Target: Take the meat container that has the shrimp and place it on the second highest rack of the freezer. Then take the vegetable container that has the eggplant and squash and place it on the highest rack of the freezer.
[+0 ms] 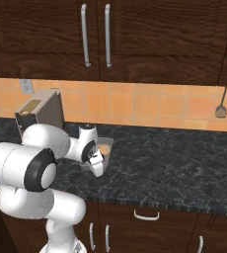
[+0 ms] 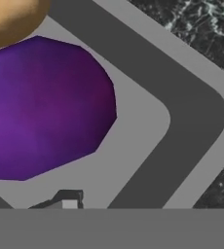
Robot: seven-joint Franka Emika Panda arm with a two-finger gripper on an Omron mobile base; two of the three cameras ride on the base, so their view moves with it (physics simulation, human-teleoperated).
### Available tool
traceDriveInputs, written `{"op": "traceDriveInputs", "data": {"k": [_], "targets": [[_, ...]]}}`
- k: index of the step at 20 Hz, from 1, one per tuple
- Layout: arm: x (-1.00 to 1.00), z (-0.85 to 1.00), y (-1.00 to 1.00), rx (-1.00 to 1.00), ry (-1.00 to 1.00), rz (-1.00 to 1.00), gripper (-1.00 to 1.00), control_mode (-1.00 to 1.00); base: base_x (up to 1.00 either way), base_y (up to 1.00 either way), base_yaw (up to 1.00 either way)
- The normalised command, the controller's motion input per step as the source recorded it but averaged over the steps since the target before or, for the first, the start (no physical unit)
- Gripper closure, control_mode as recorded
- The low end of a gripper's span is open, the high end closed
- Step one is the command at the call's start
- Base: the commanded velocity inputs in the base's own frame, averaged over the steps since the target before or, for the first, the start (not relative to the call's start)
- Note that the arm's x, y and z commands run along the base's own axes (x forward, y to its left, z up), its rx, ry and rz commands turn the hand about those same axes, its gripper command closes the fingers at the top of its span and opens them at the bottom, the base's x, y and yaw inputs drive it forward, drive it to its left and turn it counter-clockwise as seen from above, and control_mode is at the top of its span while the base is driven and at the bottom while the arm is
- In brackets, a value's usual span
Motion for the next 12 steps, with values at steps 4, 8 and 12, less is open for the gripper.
{"op": "traceDriveInputs", "data": {"k": [4, 8, 12], "targets": [[0.0, 0.0, 0.0, 0.0, 0.0, 0.0, 1.0, -1.0, 0.0, 0.0, 0.0], [-0.04, 0.03, -0.05, 0.0, 0.0, 0.0, 1.0, -1.0, 0.0, 0.0, 0.0], [-0.18, 0.35, -0.15, 0.0, -0.04, -0.01, 1.0, -1.0, 0.0, 0.0, 0.0]]}}
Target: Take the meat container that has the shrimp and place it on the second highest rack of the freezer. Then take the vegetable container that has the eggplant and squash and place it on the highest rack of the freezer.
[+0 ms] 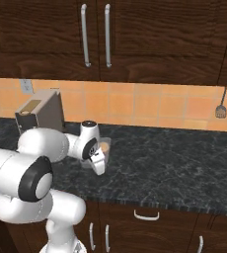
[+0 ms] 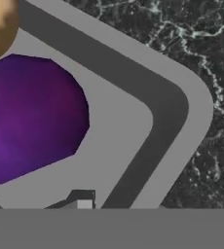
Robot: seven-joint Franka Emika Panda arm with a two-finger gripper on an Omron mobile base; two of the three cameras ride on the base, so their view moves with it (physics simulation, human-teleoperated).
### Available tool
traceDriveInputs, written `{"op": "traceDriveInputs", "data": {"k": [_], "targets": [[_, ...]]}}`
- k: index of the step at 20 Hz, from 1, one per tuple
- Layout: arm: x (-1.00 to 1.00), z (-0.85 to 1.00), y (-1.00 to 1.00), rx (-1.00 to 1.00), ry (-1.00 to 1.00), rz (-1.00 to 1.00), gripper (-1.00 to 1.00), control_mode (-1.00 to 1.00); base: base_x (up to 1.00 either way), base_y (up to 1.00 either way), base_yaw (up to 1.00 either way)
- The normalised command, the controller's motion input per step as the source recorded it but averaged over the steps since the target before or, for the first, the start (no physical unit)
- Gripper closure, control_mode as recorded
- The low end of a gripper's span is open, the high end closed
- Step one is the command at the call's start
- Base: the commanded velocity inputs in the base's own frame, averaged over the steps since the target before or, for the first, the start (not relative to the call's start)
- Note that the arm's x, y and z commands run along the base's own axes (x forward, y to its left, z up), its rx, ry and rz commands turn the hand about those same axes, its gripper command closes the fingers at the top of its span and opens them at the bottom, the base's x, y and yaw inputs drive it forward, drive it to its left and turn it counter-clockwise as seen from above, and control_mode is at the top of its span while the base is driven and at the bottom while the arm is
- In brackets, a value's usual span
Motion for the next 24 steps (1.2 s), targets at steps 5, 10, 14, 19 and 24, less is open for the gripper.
{"op": "traceDriveInputs", "data": {"k": [5, 10, 14, 19, 24], "targets": [[-0.25, 0.45, -0.05, 0.0, -0.01, -0.09, 1.0, -1.0, 0.0, 0.0, 0.0], [-0.32, 0.5, 0.0, 0.0, -0.04, -0.2, 1.0, -1.0, 0.0, 0.0, 0.0], [-0.44, 0.48, 0.0, 0.0, -0.04, -0.3, 1.0, -1.0, 0.0, 0.0, 0.0], [-0.51, 0.56, 0.04, 0.0, -0.05, -0.33, 1.0, -1.0, 0.0, 0.0, 0.0], [-0.31, 0.67, 0.33, 0.0, -0.07, -0.18, 1.0, -1.0, 0.0, 0.0, 0.0]]}}
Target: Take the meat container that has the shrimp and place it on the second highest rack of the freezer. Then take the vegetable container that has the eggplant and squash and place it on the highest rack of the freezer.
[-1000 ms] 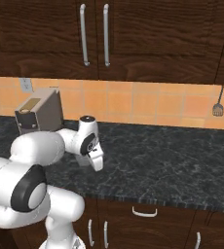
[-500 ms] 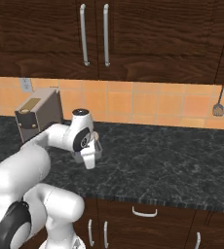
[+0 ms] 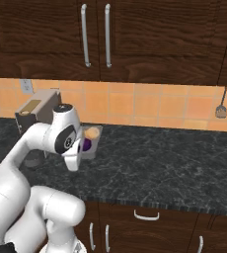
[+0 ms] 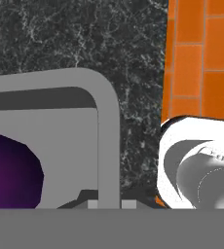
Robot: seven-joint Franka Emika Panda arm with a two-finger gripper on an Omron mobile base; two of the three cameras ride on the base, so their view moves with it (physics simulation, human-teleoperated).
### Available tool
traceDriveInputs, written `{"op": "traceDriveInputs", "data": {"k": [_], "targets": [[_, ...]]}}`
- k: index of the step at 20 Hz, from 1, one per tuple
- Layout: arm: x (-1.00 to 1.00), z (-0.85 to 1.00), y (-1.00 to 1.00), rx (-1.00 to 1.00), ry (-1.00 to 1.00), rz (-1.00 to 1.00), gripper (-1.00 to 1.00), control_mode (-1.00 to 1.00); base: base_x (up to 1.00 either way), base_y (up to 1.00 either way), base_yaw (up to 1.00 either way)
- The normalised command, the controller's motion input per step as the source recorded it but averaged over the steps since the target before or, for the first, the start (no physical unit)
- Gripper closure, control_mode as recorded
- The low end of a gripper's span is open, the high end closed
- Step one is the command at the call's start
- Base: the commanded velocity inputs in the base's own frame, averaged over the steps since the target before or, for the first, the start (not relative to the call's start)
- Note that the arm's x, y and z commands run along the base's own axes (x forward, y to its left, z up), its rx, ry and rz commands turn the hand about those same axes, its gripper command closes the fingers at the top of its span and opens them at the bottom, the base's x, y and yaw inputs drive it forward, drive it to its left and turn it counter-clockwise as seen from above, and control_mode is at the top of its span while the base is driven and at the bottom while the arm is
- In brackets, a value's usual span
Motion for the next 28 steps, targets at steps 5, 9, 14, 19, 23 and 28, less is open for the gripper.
{"op": "traceDriveInputs", "data": {"k": [5, 9, 14, 19, 23, 28], "targets": [[-0.54, 0.59, 0.33, 0.03, -0.01, -0.01, 1.0, -1.0, 0.0, 0.0, 0.0], [-0.71, 0.39, 0.26, 0.13, 0.0, -0.08, 1.0, -1.0, 0.0, 0.0, 0.0], [-0.47, 0.36, 0.22, 0.12, -0.02, -0.17, 1.0, -1.0, 0.0, 0.0, 0.0], [-0.16, 0.41, 0.01, 0.03, -0.01, -0.02, 1.0, -1.0, 0.0, 0.0, 0.0], [-0.49, 0.45, 0.0, 0.0, 0.0, 0.0, 1.0, -1.0, 0.0, 0.0, 0.0], [-0.42, 0.5, 0.0, -0.01, 0.0, 0.0, 1.0, -1.0, 0.0, 0.0, 0.0]]}}
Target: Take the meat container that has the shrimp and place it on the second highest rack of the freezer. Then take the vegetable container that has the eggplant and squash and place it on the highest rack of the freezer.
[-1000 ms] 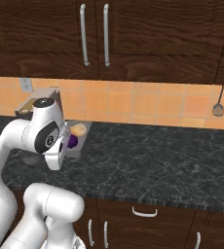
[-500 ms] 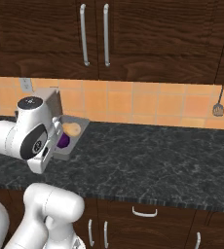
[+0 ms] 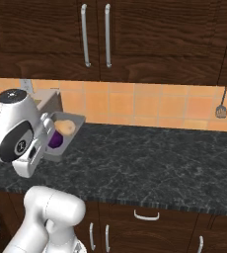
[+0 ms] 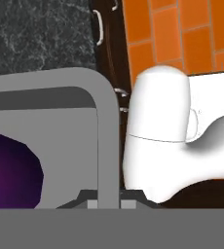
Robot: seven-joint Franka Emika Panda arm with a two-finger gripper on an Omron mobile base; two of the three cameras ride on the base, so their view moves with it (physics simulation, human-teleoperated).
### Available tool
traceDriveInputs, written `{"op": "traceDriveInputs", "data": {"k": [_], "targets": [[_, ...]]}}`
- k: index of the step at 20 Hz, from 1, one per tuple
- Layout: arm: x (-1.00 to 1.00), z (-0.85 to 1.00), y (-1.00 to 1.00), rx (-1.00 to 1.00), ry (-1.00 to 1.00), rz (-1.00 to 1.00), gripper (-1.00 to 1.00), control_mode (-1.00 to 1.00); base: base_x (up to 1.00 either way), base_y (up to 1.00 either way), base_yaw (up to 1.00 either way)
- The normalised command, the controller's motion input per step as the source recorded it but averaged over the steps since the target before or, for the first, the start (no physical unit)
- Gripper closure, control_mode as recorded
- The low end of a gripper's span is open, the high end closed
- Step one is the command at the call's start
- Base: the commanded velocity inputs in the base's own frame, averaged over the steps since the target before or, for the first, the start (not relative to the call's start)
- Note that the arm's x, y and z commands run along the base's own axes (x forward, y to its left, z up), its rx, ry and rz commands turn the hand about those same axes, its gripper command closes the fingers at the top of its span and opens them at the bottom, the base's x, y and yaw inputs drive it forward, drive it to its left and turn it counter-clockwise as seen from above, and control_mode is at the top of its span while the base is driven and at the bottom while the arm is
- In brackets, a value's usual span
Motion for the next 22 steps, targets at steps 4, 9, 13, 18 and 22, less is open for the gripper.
{"op": "traceDriveInputs", "data": {"k": [4, 9, 13, 18, 22], "targets": [[-0.26, 0.34, 0.1, -0.06, 0.01, 0.04, 1.0, -1.0, 0.0, 0.0, 0.0], [-0.09, 0.31, 0.07, -0.01, 0.09, 0.0, 1.0, -1.0, 0.0, 0.0, 0.0], [-0.11, 0.06, 0.01, 0.0, 0.04, 0.0, 1.0, -1.0, 0.0, 0.0, 0.0], [-0.06, 0.0, 0.0, 0.0, 0.0, 0.0, 1.0, 1.0, -0.45, -0.18, -0.07], [0.0, 0.0, 0.0, 0.0, 0.0, 0.0, 1.0, 1.0, -0.44, -0.8, -0.56]]}}
